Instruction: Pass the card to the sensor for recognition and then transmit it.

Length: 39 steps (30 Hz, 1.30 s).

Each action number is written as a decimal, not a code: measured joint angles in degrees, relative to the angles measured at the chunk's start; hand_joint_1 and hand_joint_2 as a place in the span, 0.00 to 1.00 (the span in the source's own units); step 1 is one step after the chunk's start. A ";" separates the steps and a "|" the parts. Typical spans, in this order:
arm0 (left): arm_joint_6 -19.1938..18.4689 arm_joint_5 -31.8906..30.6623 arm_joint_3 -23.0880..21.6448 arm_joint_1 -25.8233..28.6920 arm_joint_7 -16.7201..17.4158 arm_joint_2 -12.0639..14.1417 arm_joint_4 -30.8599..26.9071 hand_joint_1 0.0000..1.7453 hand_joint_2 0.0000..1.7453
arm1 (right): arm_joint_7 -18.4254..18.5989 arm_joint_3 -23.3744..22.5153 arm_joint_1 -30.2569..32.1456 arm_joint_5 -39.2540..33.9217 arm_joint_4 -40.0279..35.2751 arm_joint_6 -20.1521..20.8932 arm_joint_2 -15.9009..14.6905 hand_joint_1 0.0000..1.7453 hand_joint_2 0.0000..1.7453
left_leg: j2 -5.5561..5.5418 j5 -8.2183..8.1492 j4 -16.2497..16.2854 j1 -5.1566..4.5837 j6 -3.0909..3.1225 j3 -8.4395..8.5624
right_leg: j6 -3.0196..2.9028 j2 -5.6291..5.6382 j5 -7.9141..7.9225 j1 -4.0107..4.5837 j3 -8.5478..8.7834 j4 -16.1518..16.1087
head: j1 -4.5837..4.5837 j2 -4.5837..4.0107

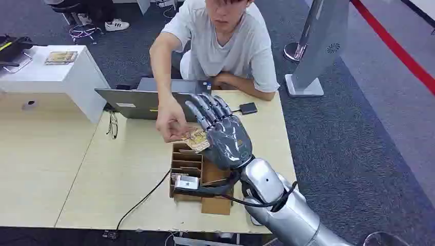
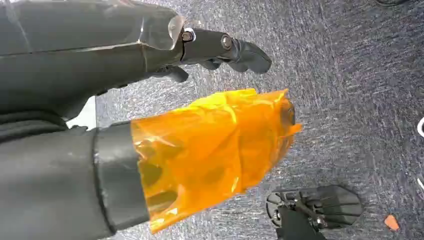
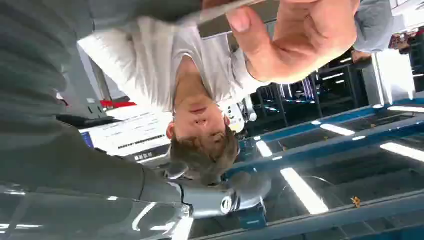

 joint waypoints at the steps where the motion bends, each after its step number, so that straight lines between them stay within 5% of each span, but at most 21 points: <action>1: 0.00 -0.02 0.02 -0.02 0.22 0.00 0.00 0.00 0.00 | 0.00 0.00 0.00 -0.02 0.02 0.07 0.00 1.00 1.00 | 0.00 0.00 0.00 0.00 0.00 0.00 | 0.00 0.00 0.00 0.00 0.00 0.00 | 0.00 0.00; 39: 0.07 -0.59 0.74 -0.04 0.46 -0.46 0.00 0.00 0.00 | -0.62 0.22 0.09 -1.63 0.46 0.70 0.00 1.00 1.00 | 0.00 0.00 0.00 0.00 0.00 0.00 | 0.00 0.00 0.00 0.00 0.00 0.00 | 0.00 0.00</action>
